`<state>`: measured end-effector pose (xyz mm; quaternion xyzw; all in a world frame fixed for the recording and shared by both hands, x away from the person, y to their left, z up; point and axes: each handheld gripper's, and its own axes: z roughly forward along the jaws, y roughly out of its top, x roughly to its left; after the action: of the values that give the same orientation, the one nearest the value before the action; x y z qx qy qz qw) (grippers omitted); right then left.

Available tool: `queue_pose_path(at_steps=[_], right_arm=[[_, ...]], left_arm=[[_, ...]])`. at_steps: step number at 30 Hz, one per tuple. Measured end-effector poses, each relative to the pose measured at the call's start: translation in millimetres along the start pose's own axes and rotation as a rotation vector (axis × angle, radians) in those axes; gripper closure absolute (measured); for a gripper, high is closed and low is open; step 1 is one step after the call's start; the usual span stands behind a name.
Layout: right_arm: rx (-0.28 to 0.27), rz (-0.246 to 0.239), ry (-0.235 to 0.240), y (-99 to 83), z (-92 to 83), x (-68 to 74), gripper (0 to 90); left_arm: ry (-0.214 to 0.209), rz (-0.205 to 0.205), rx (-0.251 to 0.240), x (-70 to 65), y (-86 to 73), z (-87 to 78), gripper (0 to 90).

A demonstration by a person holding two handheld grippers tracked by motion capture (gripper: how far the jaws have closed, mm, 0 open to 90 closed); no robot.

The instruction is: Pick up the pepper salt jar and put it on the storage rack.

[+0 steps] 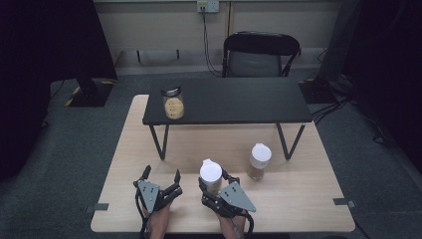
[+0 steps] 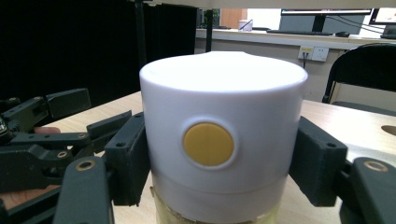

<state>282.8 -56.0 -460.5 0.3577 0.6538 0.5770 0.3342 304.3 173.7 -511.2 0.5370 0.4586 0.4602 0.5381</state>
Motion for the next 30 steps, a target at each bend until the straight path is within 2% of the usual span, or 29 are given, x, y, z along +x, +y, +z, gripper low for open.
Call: queue_pose_path(at_steps=[17,30], right_arm=[[0.011,-0.009,0.013,9.6,1.2,-5.0,30.2],[0.001,-0.025,0.013,25.5,2.2,-15.4,30.2]], left_arm=[[0.0,0.0,0.0,0.0,0.0,0.0,2.7],[0.0,-0.001,0.0,-0.1,0.0,0.0,2.8]])
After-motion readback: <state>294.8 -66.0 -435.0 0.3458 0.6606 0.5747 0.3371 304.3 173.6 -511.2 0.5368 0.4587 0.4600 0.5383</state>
